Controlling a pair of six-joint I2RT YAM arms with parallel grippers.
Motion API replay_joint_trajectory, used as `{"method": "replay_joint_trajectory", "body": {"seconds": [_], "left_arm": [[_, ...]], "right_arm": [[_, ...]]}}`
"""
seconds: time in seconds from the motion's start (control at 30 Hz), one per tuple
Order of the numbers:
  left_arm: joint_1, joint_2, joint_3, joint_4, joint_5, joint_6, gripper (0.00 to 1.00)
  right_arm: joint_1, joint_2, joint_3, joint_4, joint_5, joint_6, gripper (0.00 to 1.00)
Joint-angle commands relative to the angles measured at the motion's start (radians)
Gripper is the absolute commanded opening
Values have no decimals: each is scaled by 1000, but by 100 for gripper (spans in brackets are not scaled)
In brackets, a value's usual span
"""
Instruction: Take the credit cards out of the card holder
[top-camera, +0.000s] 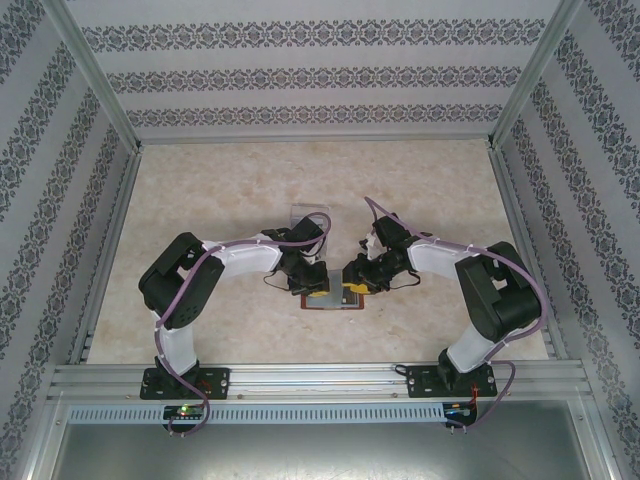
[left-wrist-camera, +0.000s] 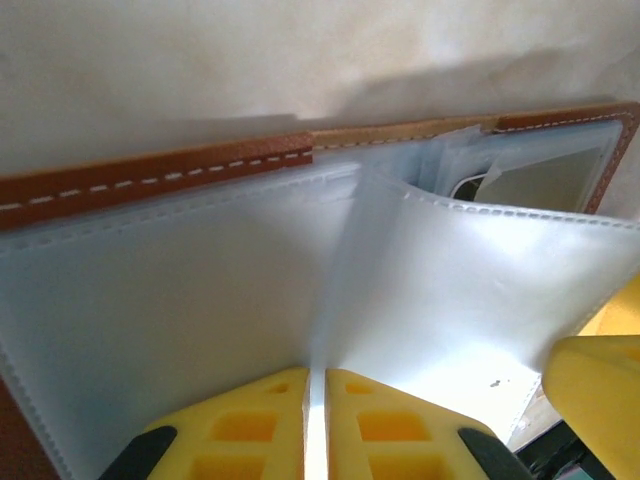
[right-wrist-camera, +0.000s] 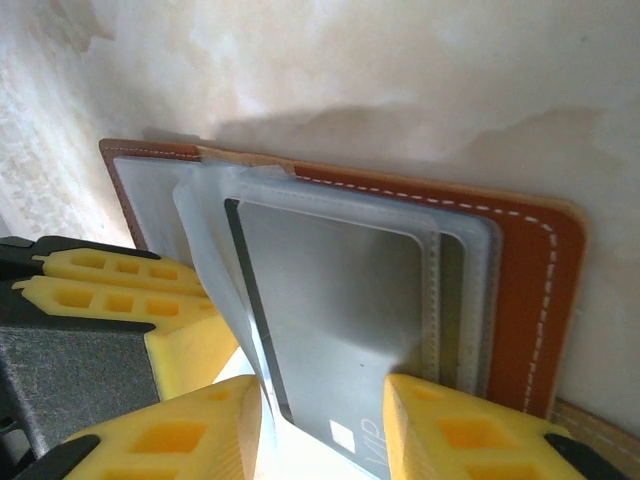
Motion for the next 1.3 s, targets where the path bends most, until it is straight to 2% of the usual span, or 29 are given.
{"method": "replay_joint_trajectory", "body": {"seconds": [0.0, 0.23, 0.47, 0.8, 1.0, 1.27], "left_arm": [[12, 9, -15, -25, -20, 9, 13], [13, -7, -29, 26, 10, -12, 13], [33, -97, -44, 9, -29, -10, 15], [158, -293, -119, -58, -73, 35, 16], [211, -335, -151, -72, -59, 54, 16], [238, -351, -169, -76, -42, 71, 16]], "right_arm": [[12, -15, 0, -25, 13, 12, 37], [38, -29, 15, -2, -20, 28, 34], [70, -21, 46, -3, -18, 42, 33], [113, -18, 100, -14, -16, 62, 33], [141, 7, 148, -22, -12, 73, 34], [198, 78, 204, -17, 4, 88, 35]]}}
